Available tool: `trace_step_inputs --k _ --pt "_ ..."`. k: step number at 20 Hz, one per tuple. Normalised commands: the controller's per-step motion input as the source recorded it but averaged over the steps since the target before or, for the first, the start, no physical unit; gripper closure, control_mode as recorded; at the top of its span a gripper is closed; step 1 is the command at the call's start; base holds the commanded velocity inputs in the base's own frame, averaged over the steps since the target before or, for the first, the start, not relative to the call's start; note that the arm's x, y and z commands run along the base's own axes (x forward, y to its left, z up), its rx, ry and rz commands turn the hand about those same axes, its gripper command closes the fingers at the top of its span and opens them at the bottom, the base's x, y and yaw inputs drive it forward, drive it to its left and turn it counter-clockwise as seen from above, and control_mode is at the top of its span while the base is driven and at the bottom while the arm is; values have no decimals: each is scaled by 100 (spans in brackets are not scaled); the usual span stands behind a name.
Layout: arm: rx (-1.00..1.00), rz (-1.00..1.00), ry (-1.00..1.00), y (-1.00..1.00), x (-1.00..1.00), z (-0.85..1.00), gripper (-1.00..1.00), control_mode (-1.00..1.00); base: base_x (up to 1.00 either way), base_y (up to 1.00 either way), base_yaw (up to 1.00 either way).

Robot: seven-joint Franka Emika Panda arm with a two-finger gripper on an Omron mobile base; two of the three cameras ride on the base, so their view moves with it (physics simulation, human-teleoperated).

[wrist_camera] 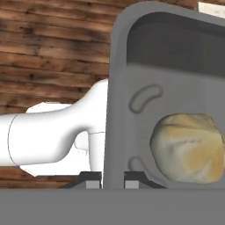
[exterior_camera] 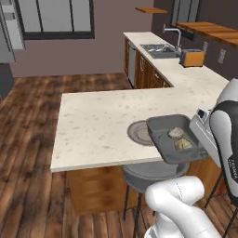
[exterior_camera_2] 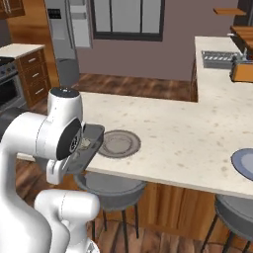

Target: Place two dumplings into each of the tupperware containers and then place the containers in the fridge.

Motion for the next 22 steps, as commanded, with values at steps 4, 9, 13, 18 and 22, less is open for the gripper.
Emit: trace_step_inputs --k 4,9,13,18,22 --pt "0 0 0 0 0 0 100 100 1 100 16" --pt "0 0 0 0 0 0 100 100 0 100 13" --pt "0 0 0 0 0 0 100 100 0 100 6" --pt "0 0 0 0 0 0 100 100 6 100 0" --pt "0 0 0 0 0 0 100 100 65 100 -10"
